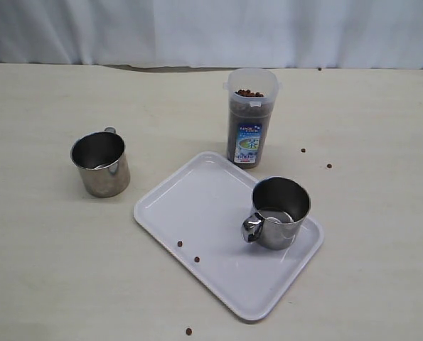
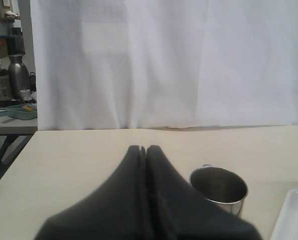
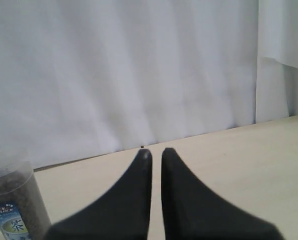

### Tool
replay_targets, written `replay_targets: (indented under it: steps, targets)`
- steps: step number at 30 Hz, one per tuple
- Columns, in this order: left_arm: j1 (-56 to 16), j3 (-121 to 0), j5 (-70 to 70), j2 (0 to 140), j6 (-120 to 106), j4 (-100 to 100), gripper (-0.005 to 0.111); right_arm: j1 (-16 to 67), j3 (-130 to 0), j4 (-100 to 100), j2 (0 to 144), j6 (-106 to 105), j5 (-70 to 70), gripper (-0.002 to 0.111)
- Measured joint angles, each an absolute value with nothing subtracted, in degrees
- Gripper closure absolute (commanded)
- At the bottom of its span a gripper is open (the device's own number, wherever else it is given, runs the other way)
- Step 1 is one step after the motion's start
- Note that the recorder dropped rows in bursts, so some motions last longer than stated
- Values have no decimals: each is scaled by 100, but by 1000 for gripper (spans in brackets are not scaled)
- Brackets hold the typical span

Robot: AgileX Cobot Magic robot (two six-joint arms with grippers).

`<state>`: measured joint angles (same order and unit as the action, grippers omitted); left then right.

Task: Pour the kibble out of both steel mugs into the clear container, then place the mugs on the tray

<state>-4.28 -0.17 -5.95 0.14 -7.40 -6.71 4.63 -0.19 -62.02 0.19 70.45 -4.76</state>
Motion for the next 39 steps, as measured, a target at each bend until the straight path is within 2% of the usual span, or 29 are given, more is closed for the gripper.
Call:
replay_targets:
  steps: [27, 39]
  targets:
    - [-428, -17, -80, 14, -861, -220, 107, 535, -19, -6202, 19, 7017, -594, 103]
    - [-428, -17, 1337, 14, -641, -220, 107, 535, -19, -6202, 19, 7017, -594, 103]
